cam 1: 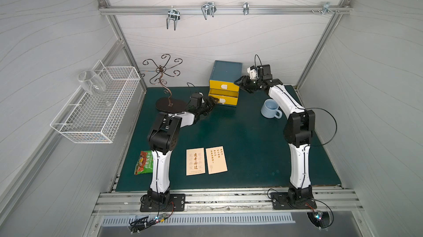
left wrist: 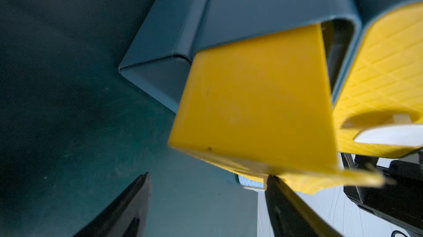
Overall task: Take the postcards out of the drawer
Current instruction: Close the drawer in the storage box.
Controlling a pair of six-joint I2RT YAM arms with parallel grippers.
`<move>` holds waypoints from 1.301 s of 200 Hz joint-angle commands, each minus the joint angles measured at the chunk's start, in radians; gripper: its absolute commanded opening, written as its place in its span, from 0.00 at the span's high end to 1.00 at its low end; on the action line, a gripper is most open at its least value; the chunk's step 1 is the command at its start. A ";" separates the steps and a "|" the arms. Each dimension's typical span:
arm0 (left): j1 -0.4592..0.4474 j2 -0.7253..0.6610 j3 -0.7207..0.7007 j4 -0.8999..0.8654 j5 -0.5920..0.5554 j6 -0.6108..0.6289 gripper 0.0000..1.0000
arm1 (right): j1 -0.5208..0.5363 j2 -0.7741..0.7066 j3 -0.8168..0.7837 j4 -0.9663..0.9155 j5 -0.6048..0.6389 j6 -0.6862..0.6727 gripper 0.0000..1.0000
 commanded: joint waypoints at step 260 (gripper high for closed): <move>-0.004 0.000 -0.013 0.230 0.040 -0.153 0.16 | -0.005 0.014 -0.041 -0.026 0.023 0.028 0.39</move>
